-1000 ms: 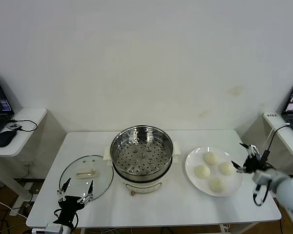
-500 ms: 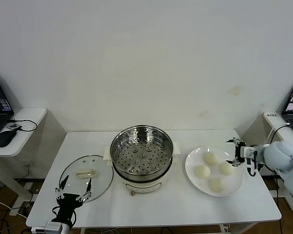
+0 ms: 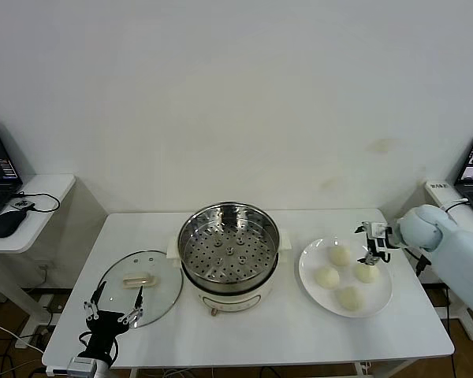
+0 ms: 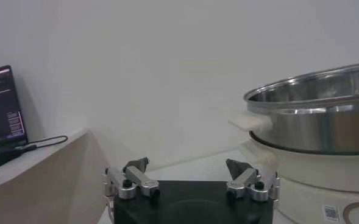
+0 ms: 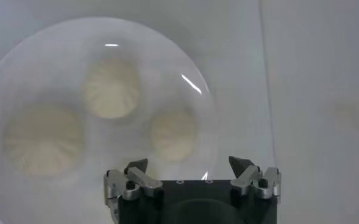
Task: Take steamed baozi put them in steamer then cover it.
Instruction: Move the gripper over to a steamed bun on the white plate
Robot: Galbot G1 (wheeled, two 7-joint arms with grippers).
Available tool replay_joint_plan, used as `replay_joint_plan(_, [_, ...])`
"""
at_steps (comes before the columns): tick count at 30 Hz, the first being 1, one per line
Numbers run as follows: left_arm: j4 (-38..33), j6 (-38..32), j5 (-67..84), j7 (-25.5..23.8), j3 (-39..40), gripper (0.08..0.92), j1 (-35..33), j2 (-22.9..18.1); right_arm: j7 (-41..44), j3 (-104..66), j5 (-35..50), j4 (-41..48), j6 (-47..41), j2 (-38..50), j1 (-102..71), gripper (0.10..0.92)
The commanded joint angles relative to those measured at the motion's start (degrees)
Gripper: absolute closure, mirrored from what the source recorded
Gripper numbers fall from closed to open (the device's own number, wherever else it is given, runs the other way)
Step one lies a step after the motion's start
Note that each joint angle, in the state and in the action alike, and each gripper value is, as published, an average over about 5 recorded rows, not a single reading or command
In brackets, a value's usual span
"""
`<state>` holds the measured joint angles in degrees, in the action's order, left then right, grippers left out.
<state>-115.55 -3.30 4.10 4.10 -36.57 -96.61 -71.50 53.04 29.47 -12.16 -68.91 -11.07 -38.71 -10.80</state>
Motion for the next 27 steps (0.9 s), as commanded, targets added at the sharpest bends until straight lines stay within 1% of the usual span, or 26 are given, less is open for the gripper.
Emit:
replay_joint_plan(1, [-0.02,-0.06,-0.32,0.01,-0.05,0.177,-0.05,0.11,1.16,4.78,-0.81,7.13,1.32,-4.77,3.35,0.203])
replay_joint_plan(9, [-0.29,-0.06,-0.34,-0.03,-0.14,0.177,-0.17,0.78,0.91,3.89,-2.74,11.43,2.16,-7.10,2.63,0.203])
replay_joint_plan(27, [0.35,-0.85,-0.44,0.09,-0.62,0.177,0.19,1.39,1.96,4.07,-3.61,17.21,2.27,-11.42,3.84,0.205])
